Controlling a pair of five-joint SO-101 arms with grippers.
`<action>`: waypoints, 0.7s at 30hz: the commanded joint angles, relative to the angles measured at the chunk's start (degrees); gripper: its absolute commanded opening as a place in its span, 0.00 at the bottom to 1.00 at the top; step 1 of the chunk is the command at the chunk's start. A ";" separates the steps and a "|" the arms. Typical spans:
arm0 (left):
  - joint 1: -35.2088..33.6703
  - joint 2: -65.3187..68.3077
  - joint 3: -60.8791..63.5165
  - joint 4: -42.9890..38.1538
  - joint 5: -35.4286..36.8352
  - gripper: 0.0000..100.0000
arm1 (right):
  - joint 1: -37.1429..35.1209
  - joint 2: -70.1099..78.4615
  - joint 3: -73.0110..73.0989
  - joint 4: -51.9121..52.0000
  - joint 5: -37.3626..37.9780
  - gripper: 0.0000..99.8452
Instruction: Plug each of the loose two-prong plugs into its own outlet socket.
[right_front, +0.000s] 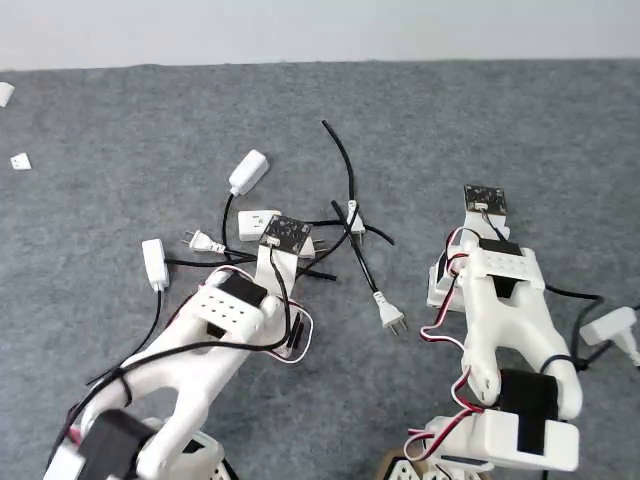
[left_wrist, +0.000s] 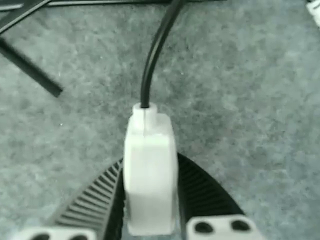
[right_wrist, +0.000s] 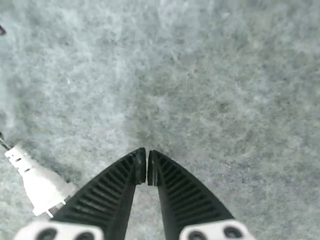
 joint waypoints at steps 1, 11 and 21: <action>0.18 2.81 -1.54 -1.76 -0.97 0.25 | -0.40 -0.22 -3.43 -0.75 0.70 0.01; -0.18 -11.34 0.48 2.90 -10.81 0.23 | -0.40 -0.22 -3.43 -0.84 0.70 0.01; -5.63 -34.29 2.24 9.76 -21.54 0.08 | -0.57 -0.13 -3.34 -0.84 0.62 0.01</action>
